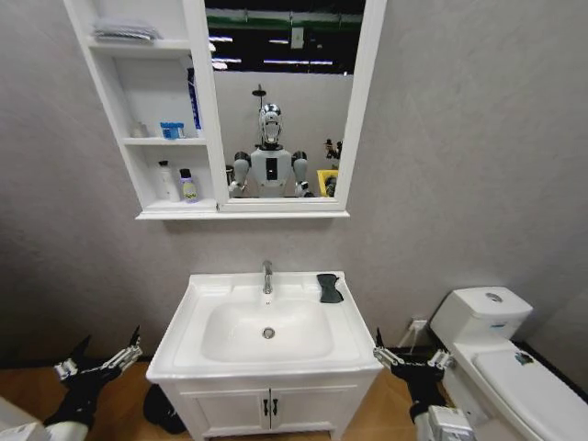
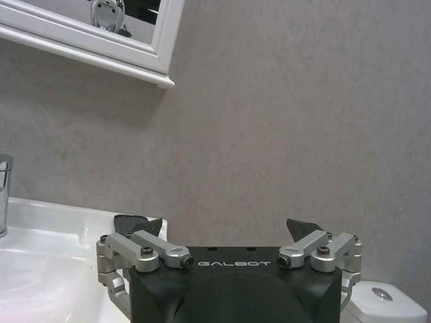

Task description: Move facial cleanser and shampoo from washbasin to cabinet, then wipe washbasin with towel.

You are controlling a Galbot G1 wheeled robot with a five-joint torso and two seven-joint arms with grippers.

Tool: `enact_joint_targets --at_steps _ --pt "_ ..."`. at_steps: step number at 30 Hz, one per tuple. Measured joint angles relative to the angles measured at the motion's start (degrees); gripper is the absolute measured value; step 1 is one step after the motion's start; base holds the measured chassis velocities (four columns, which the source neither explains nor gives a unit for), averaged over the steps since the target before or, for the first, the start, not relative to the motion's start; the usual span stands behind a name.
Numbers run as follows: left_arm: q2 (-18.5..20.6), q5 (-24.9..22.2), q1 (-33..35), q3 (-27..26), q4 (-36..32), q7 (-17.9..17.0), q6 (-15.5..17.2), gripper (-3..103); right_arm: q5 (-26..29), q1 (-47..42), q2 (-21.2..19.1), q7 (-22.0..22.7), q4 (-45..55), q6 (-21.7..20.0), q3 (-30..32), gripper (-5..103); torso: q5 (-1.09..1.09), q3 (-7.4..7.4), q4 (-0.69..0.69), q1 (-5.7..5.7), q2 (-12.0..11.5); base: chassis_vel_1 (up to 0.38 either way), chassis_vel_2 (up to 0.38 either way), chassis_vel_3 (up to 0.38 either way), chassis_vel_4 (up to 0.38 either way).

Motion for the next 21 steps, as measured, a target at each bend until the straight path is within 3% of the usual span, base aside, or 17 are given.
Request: enact_joint_targets --at_steps 21 --pt "0.0 0.0 0.0 0.0 0.0 0.0 0.0 100 1.6 0.9 -1.1 0.0 -0.4 -0.3 -1.4 100 0.02 -0.01 0.01 -0.02 0.0 0.338 -0.35 -0.331 0.348"
